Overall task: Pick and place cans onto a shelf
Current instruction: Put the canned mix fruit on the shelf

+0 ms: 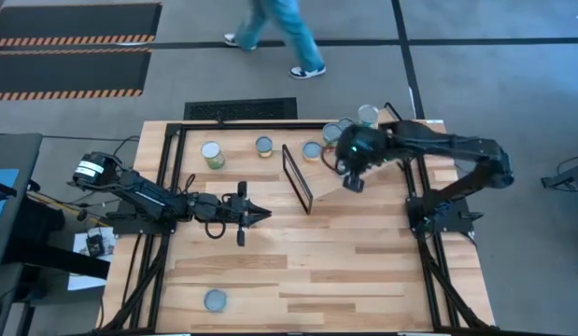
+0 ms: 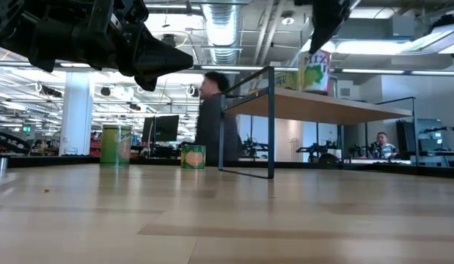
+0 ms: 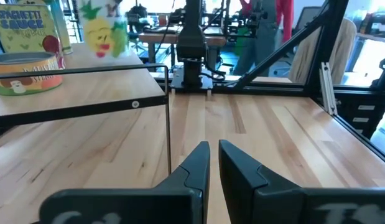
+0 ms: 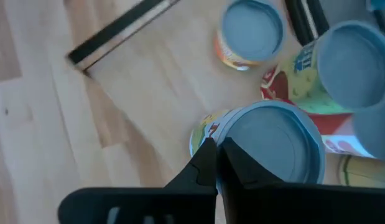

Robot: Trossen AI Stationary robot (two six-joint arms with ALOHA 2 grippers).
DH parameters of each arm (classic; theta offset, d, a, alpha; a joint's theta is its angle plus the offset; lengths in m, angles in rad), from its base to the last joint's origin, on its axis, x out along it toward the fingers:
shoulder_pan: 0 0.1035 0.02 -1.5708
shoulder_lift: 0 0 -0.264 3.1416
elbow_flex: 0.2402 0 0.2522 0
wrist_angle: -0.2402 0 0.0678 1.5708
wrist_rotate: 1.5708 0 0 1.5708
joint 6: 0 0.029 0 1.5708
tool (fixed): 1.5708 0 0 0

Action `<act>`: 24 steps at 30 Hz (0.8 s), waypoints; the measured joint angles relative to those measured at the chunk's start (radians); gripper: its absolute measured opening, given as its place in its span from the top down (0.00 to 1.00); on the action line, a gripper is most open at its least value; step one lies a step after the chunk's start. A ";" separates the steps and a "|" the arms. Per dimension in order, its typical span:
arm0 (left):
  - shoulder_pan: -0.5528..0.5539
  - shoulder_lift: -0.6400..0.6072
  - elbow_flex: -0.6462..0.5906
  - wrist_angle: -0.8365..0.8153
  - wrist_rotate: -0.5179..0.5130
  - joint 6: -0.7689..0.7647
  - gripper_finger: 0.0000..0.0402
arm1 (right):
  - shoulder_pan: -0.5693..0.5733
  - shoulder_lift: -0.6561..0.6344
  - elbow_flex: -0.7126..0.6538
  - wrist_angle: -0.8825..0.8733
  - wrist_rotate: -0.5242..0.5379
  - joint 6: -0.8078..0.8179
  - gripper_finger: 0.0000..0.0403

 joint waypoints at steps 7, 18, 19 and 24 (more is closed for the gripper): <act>0.000 0.000 0.000 0.002 -0.001 0.000 0.94 | -0.079 0.043 0.000 -0.001 -0.049 -0.042 0.95; 0.000 0.000 0.000 0.003 -0.004 -0.004 0.94 | -0.079 0.060 0.001 0.023 -0.017 -0.078 0.92; 0.000 0.000 0.000 0.003 -0.004 -0.004 0.94 | -0.079 0.060 0.001 0.024 0.003 -0.078 0.91; 0.000 0.000 0.000 0.003 -0.004 -0.004 0.94 | -0.079 0.060 0.000 0.030 0.045 -0.079 0.85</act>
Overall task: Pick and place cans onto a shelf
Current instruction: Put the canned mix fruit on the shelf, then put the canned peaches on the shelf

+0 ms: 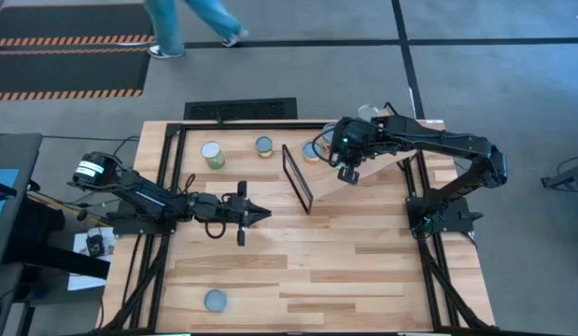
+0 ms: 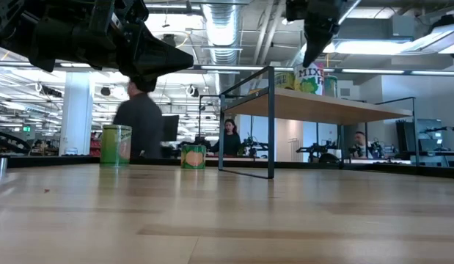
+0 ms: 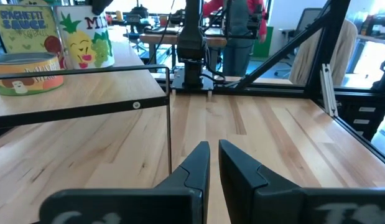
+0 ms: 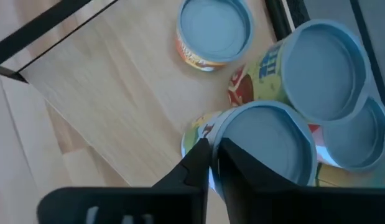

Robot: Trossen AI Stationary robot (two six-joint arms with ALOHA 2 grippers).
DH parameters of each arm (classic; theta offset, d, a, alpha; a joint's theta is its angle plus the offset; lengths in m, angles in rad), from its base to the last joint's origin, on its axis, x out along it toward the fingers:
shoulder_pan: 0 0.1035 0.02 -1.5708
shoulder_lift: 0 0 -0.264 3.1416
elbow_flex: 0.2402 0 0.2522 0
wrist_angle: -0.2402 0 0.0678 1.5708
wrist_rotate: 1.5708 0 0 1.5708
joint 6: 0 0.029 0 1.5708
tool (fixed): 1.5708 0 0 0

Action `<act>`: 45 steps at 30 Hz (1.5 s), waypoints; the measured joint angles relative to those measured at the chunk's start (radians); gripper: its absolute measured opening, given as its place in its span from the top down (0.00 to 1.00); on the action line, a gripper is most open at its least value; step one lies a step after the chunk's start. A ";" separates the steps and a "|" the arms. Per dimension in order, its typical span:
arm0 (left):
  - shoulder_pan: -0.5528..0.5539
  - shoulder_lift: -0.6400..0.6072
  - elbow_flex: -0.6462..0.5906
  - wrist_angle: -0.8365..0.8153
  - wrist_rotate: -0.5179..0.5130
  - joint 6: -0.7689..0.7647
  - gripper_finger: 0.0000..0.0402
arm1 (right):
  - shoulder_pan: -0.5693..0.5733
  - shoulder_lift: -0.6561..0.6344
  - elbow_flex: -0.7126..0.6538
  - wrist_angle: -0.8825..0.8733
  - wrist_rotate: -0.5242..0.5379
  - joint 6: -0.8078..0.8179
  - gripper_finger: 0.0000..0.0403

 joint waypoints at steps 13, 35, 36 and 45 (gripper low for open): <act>0.000 0.000 0.000 -0.006 0.000 0.000 0.94 | 0.011 -0.013 -0.001 0.029 0.009 -0.001 0.73; 0.213 -0.008 0.025 -0.143 0.072 -0.089 1.00 | 0.427 -0.400 -0.628 0.638 -0.019 0.071 0.96; 0.254 -0.010 0.045 -0.198 0.109 -0.090 1.00 | 0.446 -0.412 -0.663 0.686 -0.012 0.081 0.96; 0.533 -0.002 0.347 -0.939 0.133 0.186 0.99 | 0.575 -0.445 -0.792 0.844 0.080 0.136 0.96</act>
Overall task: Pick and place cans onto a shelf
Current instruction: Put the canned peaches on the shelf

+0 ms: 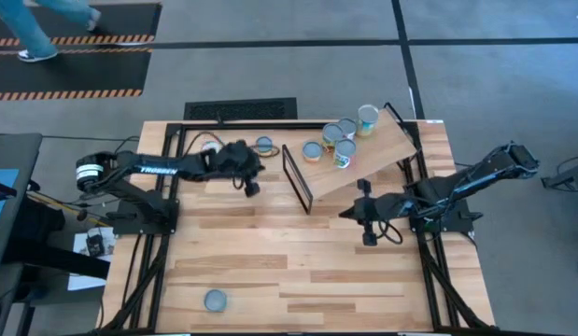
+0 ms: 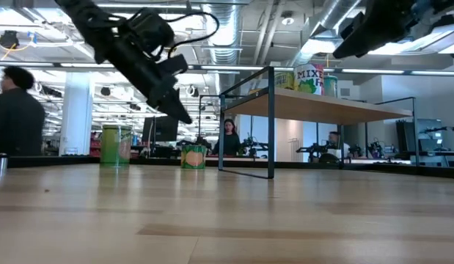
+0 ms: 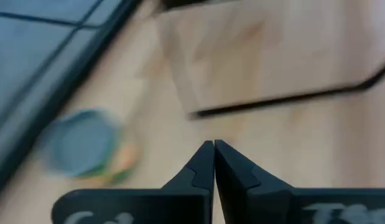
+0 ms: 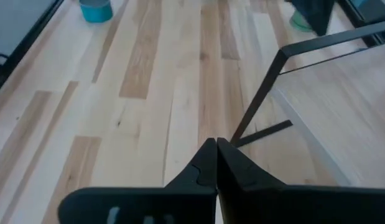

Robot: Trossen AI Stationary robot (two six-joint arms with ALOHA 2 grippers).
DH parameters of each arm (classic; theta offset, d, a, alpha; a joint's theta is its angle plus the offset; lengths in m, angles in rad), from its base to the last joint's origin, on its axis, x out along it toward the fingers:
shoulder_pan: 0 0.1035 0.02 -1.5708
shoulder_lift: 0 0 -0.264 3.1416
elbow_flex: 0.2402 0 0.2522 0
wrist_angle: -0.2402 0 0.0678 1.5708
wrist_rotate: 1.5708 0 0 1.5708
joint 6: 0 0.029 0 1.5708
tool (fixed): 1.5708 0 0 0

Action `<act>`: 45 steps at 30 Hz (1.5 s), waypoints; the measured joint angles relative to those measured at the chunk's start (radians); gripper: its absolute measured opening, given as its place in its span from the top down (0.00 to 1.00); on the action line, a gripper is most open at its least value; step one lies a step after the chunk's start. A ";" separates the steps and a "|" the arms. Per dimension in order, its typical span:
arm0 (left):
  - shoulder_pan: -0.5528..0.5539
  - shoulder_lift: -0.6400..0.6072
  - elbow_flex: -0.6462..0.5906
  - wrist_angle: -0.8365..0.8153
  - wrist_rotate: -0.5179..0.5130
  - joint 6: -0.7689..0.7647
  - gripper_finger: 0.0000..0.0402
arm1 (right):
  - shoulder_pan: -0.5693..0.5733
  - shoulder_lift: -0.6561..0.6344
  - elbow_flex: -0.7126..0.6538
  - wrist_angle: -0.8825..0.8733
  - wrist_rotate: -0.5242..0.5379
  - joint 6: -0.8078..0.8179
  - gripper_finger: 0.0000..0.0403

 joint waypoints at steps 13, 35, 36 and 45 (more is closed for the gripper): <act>0.133 0.240 0.132 -0.012 -0.060 0.355 0.67 | 0.053 0.001 0.000 -0.010 0.018 -0.003 0.96; 0.122 0.336 0.212 -0.066 -0.100 0.446 0.97 | 0.063 0.001 0.000 -0.014 0.021 -0.003 0.97; 0.111 0.326 0.217 -0.093 -0.076 0.439 0.97 | 0.062 0.001 0.000 -0.013 0.021 -0.003 0.97; -0.130 0.156 0.217 -0.305 0.197 0.322 0.99 | 0.129 0.001 0.000 0.000 0.068 0.031 0.97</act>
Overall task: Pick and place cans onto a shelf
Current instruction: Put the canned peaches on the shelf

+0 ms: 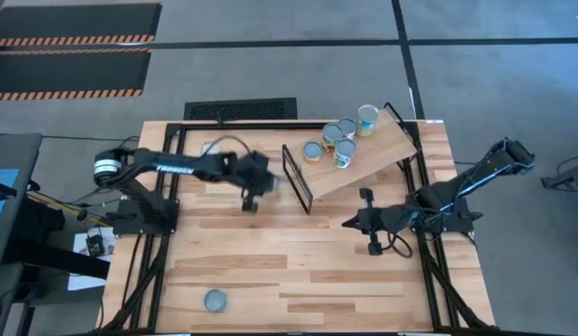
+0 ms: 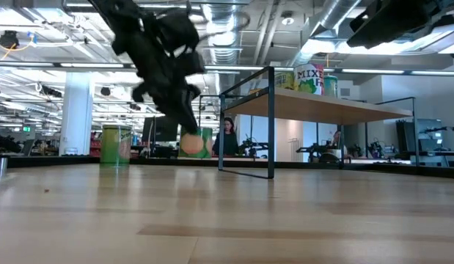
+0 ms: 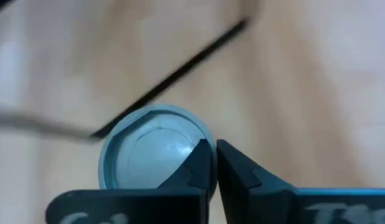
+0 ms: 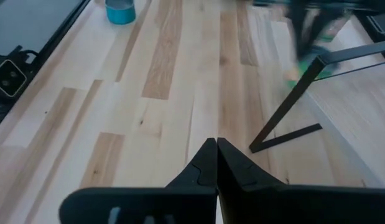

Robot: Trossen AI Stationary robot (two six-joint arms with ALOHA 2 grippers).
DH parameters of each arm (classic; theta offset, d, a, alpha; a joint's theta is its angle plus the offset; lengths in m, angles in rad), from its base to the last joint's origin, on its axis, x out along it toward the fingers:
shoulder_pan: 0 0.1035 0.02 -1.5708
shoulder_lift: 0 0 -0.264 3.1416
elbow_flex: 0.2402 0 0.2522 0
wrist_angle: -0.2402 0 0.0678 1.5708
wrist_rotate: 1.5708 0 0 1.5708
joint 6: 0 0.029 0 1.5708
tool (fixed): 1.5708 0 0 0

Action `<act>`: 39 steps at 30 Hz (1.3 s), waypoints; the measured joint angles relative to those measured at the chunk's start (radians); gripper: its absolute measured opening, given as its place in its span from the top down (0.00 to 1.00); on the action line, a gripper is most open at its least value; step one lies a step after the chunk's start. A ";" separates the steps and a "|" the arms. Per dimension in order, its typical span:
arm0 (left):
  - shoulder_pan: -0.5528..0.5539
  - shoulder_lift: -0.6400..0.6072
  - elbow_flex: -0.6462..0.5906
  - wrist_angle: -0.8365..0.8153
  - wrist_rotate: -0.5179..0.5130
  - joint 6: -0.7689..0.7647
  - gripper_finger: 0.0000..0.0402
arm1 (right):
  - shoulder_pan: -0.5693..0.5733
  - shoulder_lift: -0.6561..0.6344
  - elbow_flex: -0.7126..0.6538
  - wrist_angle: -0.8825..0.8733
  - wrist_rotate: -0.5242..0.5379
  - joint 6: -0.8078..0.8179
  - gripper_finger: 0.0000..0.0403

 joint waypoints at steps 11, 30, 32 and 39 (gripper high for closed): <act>-0.394 0.090 0.026 0.271 -0.096 -0.274 1.00 | 0.157 0.000 0.000 0.025 0.116 0.064 0.97; -0.365 0.353 0.272 0.221 -0.165 -0.312 1.00 | 0.221 0.000 0.000 0.075 0.140 0.078 0.97; -0.361 0.350 0.272 0.223 -0.167 -0.313 0.98 | 0.221 0.000 0.000 0.081 0.140 0.079 0.97; -0.370 0.342 0.311 0.147 -0.147 -0.293 0.83 | 0.221 0.000 0.000 0.096 0.134 0.079 0.95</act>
